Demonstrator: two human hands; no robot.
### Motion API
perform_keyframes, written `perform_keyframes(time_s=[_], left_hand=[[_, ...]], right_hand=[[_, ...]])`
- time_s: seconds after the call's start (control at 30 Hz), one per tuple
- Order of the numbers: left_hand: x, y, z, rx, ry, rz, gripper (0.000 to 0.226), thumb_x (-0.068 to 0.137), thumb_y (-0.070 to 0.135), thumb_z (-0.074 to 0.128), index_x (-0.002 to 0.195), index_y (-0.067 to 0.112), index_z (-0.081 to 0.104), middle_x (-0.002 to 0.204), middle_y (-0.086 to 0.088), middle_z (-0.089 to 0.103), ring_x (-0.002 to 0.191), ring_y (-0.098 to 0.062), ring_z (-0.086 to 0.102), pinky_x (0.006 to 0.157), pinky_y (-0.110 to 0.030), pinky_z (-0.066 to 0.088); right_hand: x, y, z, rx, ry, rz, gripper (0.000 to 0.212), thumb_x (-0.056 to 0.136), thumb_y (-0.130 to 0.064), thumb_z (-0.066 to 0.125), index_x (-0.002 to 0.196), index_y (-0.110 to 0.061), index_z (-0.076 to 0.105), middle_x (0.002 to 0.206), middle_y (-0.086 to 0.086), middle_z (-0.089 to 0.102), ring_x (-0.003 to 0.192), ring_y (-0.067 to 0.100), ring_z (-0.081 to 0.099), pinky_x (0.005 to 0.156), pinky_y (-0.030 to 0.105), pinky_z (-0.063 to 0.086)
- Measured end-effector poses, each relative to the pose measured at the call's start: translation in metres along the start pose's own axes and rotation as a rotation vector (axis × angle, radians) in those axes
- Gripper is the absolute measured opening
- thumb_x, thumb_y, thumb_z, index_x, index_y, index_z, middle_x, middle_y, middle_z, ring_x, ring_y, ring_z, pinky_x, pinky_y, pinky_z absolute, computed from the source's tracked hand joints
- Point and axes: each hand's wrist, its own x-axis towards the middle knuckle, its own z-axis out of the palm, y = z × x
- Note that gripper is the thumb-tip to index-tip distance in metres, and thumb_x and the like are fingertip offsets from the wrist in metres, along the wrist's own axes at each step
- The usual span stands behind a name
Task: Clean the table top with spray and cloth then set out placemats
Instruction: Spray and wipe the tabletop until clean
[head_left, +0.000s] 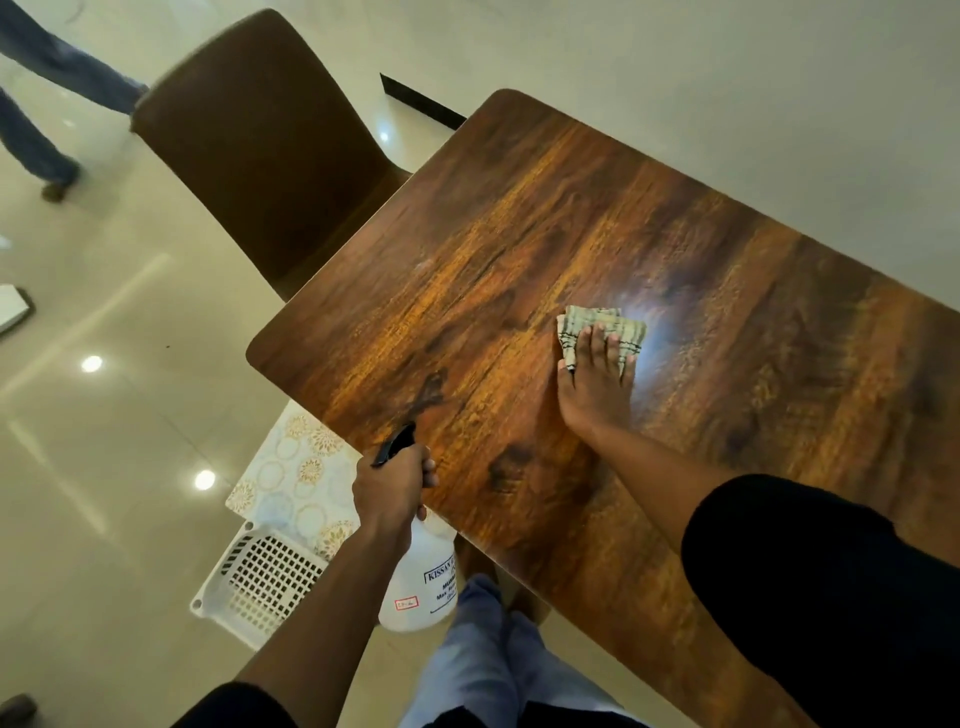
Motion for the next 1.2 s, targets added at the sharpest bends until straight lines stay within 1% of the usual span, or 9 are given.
perform_keyframes(time_s=[0.1, 0.27, 0.37, 0.5, 0.6, 0.73, 1.0, 1.1, 1.2], left_hand=[[-0.008, -0.004, -0.001, -0.015, 0.024, -0.009, 0.016, 0.092, 0.015, 0.068, 0.085, 0.004, 0.076, 0.067, -0.011, 0.073, 0.048, -0.017, 0.053, 0.049, -0.031, 0.043], [-0.019, -0.013, -0.007, -0.030, 0.064, -0.029, 0.018, 0.092, 0.015, 0.068, 0.085, 0.001, 0.077, 0.063, -0.011, 0.072, 0.046, -0.019, 0.049, 0.047, -0.030, 0.041], [-0.022, -0.020, -0.011, -0.026, 0.079, -0.034, 0.020, 0.092, 0.014, 0.068, 0.084, -0.001, 0.077, 0.062, -0.012, 0.071, 0.044, -0.019, 0.047, 0.046, -0.030, 0.041], [-0.025, -0.026, -0.015, -0.003, 0.063, -0.036, 0.020, 0.093, 0.014, 0.068, 0.084, -0.002, 0.077, 0.062, -0.013, 0.071, 0.045, -0.020, 0.047, 0.047, -0.031, 0.042], [-0.024, -0.027, -0.013, 0.011, 0.056, -0.036, 0.019, 0.090, 0.014, 0.068, 0.084, -0.001, 0.078, 0.063, -0.012, 0.073, 0.047, -0.020, 0.051, 0.048, -0.030, 0.043], [-0.022, -0.026, -0.003, 0.021, 0.030, -0.029, 0.019, 0.090, 0.016, 0.068, 0.088, -0.001, 0.077, 0.065, -0.012, 0.074, 0.047, -0.019, 0.051, 0.048, -0.031, 0.044], [-0.009, -0.009, 0.013, 0.036, -0.060, -0.009, 0.020, 0.094, 0.017, 0.067, 0.087, 0.000, 0.077, 0.067, -0.011, 0.073, 0.042, -0.014, 0.049, 0.047, -0.030, 0.042], [0.000, 0.001, 0.015, 0.042, -0.088, -0.006, 0.022, 0.095, 0.018, 0.067, 0.083, 0.002, 0.076, 0.067, -0.011, 0.072, 0.045, -0.015, 0.049, 0.049, -0.030, 0.042], [0.012, 0.015, 0.014, 0.039, -0.087, -0.007, 0.022, 0.095, 0.018, 0.067, 0.082, 0.003, 0.076, 0.065, -0.009, 0.072, 0.047, -0.016, 0.050, 0.050, -0.030, 0.042]], right_hand=[[-0.020, -0.031, 0.017, -0.036, 0.002, -0.108, 0.073, 0.109, -0.052, 0.021, 0.165, -0.019, -0.012, 0.172, 0.003, -0.020, 0.159, 0.025, -0.019, 0.126, 0.050, -0.014], [-0.085, -0.073, 0.064, -0.148, -0.111, -0.652, 0.072, 0.109, -0.049, 0.026, 0.166, -0.018, -0.004, 0.173, 0.003, -0.013, 0.158, 0.025, -0.018, 0.127, 0.058, -0.001], [-0.105, -0.066, 0.085, -0.210, -0.133, -0.894, 0.068, 0.109, -0.051, 0.023, 0.167, -0.020, 0.008, 0.175, 0.000, 0.001, 0.161, 0.020, -0.008, 0.128, 0.052, 0.000], [-0.086, -0.024, 0.067, -0.322, -0.119, -1.056, 0.066, 0.109, -0.053, 0.015, 0.167, -0.026, -0.005, 0.174, -0.005, -0.009, 0.159, 0.015, -0.015, 0.128, 0.044, -0.009], [-0.069, 0.010, 0.043, -0.281, -0.086, -0.917, 0.067, 0.108, -0.056, 0.009, 0.165, -0.028, -0.010, 0.173, -0.006, -0.013, 0.159, 0.015, -0.016, 0.128, 0.043, -0.013], [-0.050, 0.051, 0.022, -0.176, -0.010, -0.519, 0.070, 0.104, -0.058, 0.004, 0.164, -0.028, -0.016, 0.171, -0.007, -0.018, 0.158, 0.014, -0.020, 0.127, 0.041, -0.015], [-0.034, 0.032, 0.013, 0.078, 0.091, 0.112, 0.070, 0.110, -0.047, 0.026, 0.167, -0.020, -0.005, 0.174, -0.001, -0.014, 0.159, 0.021, -0.017, 0.129, 0.051, -0.001], [-0.037, -0.006, 0.021, 0.121, 0.053, 0.096, 0.072, 0.109, -0.051, 0.023, 0.166, -0.021, -0.010, 0.172, 0.000, -0.021, 0.158, 0.023, -0.020, 0.129, 0.055, -0.002], [-0.046, -0.047, 0.034, 0.033, 0.006, -0.177, 0.072, 0.109, -0.053, 0.019, 0.163, -0.024, -0.018, 0.170, 0.000, -0.025, 0.156, 0.023, -0.023, 0.128, 0.055, -0.006]])
